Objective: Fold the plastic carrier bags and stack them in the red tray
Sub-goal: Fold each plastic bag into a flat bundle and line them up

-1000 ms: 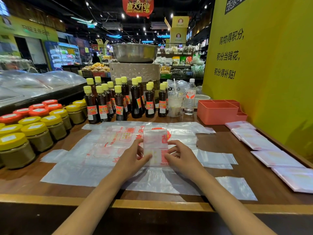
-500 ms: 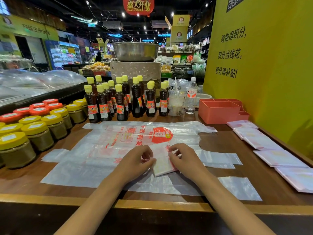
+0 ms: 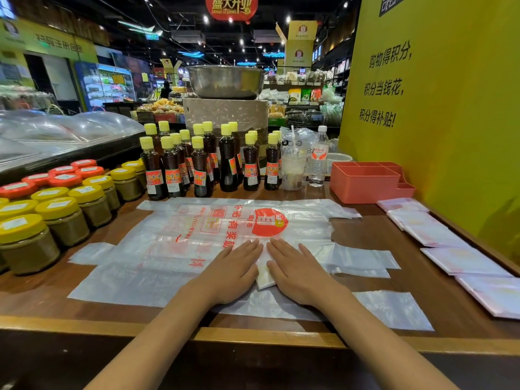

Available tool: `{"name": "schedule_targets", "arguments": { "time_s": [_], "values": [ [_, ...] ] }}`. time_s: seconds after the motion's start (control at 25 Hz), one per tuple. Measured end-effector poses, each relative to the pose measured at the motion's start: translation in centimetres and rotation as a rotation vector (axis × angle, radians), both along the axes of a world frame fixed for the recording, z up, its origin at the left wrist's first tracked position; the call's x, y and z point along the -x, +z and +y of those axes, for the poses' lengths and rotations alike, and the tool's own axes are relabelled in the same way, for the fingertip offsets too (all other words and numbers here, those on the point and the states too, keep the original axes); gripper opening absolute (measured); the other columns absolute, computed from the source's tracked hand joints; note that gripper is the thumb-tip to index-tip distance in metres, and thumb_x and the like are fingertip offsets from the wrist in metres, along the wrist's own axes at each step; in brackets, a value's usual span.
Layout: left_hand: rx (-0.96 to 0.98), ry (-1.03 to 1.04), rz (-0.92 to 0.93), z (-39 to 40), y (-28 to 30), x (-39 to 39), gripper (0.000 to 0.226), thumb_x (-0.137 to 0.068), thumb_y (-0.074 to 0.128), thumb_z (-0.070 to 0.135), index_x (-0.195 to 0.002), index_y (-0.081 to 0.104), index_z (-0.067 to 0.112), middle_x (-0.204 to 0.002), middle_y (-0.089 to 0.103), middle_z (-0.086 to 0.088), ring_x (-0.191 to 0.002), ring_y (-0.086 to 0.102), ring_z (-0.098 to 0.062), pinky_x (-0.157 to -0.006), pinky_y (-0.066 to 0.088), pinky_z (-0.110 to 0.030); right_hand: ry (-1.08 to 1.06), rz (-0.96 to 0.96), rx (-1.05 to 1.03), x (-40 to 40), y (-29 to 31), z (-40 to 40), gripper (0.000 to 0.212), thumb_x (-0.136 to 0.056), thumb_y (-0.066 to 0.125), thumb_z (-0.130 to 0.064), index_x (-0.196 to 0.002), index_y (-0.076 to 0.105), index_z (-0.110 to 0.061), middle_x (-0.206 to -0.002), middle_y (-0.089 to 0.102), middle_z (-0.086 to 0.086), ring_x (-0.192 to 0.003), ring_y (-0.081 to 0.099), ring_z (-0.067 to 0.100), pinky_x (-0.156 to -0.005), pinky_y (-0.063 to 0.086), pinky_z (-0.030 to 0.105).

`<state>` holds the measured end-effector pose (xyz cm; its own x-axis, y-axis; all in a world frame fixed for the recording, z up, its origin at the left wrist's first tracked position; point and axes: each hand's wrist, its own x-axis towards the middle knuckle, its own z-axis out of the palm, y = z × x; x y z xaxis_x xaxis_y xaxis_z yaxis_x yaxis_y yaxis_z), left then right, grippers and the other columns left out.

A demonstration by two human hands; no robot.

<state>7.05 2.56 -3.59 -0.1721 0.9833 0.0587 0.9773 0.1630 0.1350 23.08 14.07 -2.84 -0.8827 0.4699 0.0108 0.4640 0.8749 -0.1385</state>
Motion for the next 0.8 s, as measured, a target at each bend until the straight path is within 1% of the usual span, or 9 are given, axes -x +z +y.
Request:
{"name": "schedule_targets", "arguments": {
  "time_s": [0.16,0.36,0.52,0.56,0.6,0.64,0.72,0.76,0.8],
  "values": [
    [0.042,0.010,-0.010,0.1,0.5,-0.2,0.054,-0.108,0.017,0.039,-0.160,0.005,0.028,-0.167,0.000,0.010,-0.151,-0.003,-0.002,-0.119,-0.008,-0.028,0.022,-0.036,0.019,0.2,0.0,0.4,0.058,-0.108,0.010,-0.044,-0.162,0.001,-0.022,-0.169,-0.005,-0.006,-0.153,-0.007,0.006,-0.125,-0.009,0.040],
    [0.106,0.018,0.015,0.3,1.7,-0.4,0.055,-0.107,0.017,0.039,-0.160,0.009,0.027,-0.167,0.006,0.009,-0.152,0.003,-0.005,-0.123,-0.003,-0.034,0.025,-0.124,-0.015,0.4,0.6,0.5,0.060,-0.108,0.009,-0.045,-0.161,-0.002,-0.022,-0.169,-0.007,-0.005,-0.154,-0.009,0.010,-0.124,-0.010,0.044],
    [0.129,0.031,0.040,0.4,2.4,-0.9,0.056,-0.107,0.020,0.039,-0.160,0.012,0.025,-0.167,0.009,0.005,-0.153,0.007,-0.010,-0.123,0.001,-0.037,-0.011,-0.145,-0.036,0.3,1.2,-0.2,0.060,-0.107,0.010,-0.046,-0.161,0.002,-0.022,-0.169,-0.004,-0.003,-0.155,-0.006,0.013,-0.124,-0.009,0.046],
    [0.122,0.040,0.031,0.4,2.4,-1.2,0.056,-0.107,0.020,0.040,-0.160,0.012,0.025,-0.167,0.009,0.004,-0.153,0.008,-0.011,-0.123,0.002,-0.038,-0.021,-0.099,-0.047,0.0,1.2,-0.7,0.059,-0.108,0.012,-0.046,-0.161,0.008,-0.022,-0.169,0.001,-0.003,-0.155,-0.001,0.014,-0.125,-0.006,0.045],
    [0.117,0.052,0.029,0.4,2.3,-1.5,0.056,-0.107,0.020,0.041,-0.160,0.012,0.024,-0.167,0.009,0.004,-0.153,0.008,-0.012,-0.123,0.003,-0.038,-0.045,0.000,-0.060,-0.3,1.2,-1.3,0.057,-0.108,0.016,-0.045,-0.161,0.017,-0.022,-0.169,0.010,-0.002,-0.155,0.007,0.016,-0.125,0.001,0.043],
    [0.111,0.068,0.040,0.2,2.1,-1.8,0.057,-0.107,0.019,0.043,-0.160,0.012,0.024,-0.167,0.009,0.003,-0.153,0.008,-0.014,-0.123,0.004,-0.039,-0.100,0.148,-0.075,-0.7,1.3,-1.9,0.054,-0.108,0.021,-0.044,-0.157,0.028,-0.022,-0.166,0.022,-0.001,-0.152,0.021,0.017,-0.125,0.011,0.040],
    [0.091,0.127,0.065,0.1,1.9,-2.2,0.059,-0.106,0.019,0.047,-0.160,0.012,0.024,-0.167,0.009,0.000,-0.153,0.011,-0.019,-0.123,0.007,-0.041,-0.274,0.421,-0.118,-1.8,2.1,-2.8,0.045,-0.107,0.032,-0.043,-0.146,0.046,-0.025,-0.151,0.047,-0.002,-0.135,0.046,0.016,-0.115,0.031,0.034],
    [0.058,0.163,0.064,0.0,2.0,-2.5,0.061,-0.105,0.021,0.051,-0.159,0.014,0.024,-0.167,0.013,-0.002,-0.153,0.014,-0.022,-0.123,0.010,-0.043,-0.338,0.451,-0.148,-2.3,2.6,-3.0,0.042,-0.106,0.034,-0.045,-0.140,0.052,-0.026,-0.142,0.056,-0.003,-0.126,0.053,0.015,-0.110,0.036,0.033],
    [0.005,0.200,0.044,0.0,1.9,-2.9,0.063,-0.103,0.024,0.054,-0.158,0.018,0.024,-0.165,0.019,-0.002,-0.151,0.020,-0.024,-0.122,0.015,-0.043,-0.372,0.405,-0.156,-2.8,2.9,-3.1,0.042,-0.106,0.034,-0.048,-0.135,0.055,-0.027,-0.135,0.061,-0.004,-0.120,0.057,0.015,-0.106,0.039,0.033]
  ]
}}
